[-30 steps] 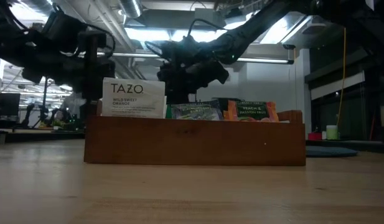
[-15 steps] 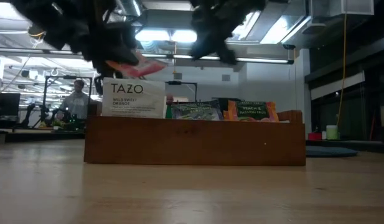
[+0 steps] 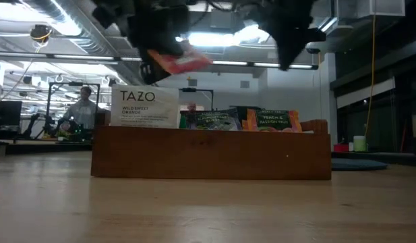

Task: Pick & Place Tea
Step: Put the top orange tea bag into the right section of the wooden organizer, then put the right orange tea bag into the right section of the wooden organizer

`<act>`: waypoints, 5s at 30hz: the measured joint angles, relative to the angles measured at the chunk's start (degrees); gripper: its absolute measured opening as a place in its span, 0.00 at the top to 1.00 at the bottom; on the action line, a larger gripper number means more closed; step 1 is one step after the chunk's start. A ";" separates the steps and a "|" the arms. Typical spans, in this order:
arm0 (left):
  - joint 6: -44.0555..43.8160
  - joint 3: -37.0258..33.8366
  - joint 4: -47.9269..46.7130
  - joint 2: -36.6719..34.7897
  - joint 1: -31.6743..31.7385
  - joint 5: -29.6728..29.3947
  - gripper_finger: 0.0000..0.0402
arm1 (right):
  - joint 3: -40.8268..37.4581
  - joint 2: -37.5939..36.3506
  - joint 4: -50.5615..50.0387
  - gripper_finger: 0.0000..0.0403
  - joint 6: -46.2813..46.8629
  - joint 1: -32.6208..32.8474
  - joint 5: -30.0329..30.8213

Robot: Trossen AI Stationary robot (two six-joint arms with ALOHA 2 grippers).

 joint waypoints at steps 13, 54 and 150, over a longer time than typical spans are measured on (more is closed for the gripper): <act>4.46 19.43 -11.13 17.13 -0.06 -0.64 0.99 | -0.97 -4.83 -15.10 0.89 -0.86 -1.58 14.96; 8.11 52.26 -33.27 39.44 -5.87 -14.13 0.99 | -28.61 -24.01 -2.22 0.89 -3.86 -11.44 13.78; 25.11 40.47 -45.83 36.60 6.59 -9.94 0.77 | -28.52 -24.01 13.64 0.89 -17.51 -11.22 3.15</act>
